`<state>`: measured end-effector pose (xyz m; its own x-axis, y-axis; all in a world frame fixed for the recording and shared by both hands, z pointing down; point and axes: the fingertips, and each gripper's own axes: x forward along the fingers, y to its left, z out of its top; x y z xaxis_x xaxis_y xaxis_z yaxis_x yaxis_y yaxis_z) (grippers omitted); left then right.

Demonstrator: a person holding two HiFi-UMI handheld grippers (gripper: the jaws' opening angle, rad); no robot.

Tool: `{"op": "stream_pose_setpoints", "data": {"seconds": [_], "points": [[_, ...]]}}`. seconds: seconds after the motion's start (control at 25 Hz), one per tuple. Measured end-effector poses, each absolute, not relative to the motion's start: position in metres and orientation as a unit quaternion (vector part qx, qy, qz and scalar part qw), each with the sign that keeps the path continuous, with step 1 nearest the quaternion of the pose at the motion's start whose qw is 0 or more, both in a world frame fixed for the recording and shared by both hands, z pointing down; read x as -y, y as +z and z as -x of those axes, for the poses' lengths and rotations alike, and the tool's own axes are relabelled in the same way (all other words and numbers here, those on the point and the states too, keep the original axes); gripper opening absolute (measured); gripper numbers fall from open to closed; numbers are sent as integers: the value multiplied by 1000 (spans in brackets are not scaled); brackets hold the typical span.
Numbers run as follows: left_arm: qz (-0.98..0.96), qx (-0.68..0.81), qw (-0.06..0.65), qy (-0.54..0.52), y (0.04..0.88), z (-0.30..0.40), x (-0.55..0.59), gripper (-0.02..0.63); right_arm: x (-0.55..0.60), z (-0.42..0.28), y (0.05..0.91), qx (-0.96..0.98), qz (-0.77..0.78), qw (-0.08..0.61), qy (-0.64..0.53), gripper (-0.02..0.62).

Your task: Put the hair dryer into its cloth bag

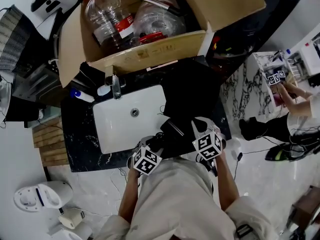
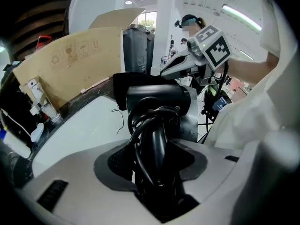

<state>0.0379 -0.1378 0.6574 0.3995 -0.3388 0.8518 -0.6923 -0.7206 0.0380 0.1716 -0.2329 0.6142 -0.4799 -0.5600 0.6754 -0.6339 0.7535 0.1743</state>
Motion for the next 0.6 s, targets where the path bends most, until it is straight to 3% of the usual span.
{"op": "stream_pose_setpoints", "data": {"seconds": [0.6], "points": [[-831, 276, 186, 445, 662, -76, 157, 207, 232, -170, 584, 871, -355, 338, 47, 17]]}}
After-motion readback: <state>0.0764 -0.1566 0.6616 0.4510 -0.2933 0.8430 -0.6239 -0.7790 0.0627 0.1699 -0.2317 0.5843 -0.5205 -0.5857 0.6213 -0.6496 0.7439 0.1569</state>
